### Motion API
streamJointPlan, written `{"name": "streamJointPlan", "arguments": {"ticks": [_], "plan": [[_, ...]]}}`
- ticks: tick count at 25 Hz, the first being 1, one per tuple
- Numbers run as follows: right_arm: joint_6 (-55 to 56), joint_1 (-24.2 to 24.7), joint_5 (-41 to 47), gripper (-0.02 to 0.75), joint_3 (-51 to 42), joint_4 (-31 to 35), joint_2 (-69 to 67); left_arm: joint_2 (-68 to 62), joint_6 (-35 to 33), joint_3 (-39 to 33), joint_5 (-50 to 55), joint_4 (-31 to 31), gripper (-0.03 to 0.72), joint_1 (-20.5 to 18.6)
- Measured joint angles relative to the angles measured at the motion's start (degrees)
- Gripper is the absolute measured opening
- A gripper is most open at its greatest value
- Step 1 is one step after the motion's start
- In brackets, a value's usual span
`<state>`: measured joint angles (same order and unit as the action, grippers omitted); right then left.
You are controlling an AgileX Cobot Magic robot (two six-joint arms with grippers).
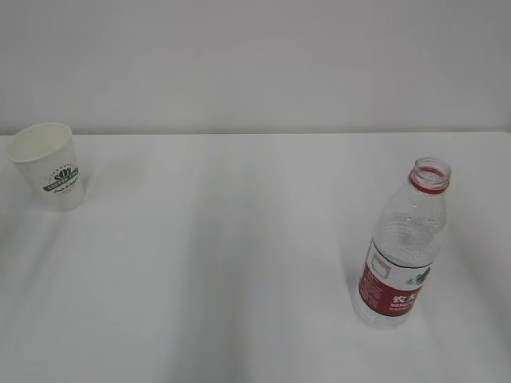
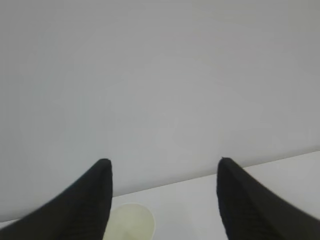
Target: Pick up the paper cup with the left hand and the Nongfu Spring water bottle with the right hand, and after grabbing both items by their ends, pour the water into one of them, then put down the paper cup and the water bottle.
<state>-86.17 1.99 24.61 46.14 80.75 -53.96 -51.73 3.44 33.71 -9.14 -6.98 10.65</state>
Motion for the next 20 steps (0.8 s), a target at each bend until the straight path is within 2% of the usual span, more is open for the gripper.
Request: {"name": "streamJointPlan", "arguments": {"ticks": [12, 20], "plan": [[0.0, 0.0, -0.2, 0.587, -4.3, 0.6, 0.0, 0.0, 0.0, -6.5, -3.5, 0.0, 0.465, 0.0], [-0.5, 0.0, -0.2, 0.587, -4.3, 0.6, 0.0, 0.0, 0.0, -7.0, -5.9, 0.0, 0.463, 0.0]]}}
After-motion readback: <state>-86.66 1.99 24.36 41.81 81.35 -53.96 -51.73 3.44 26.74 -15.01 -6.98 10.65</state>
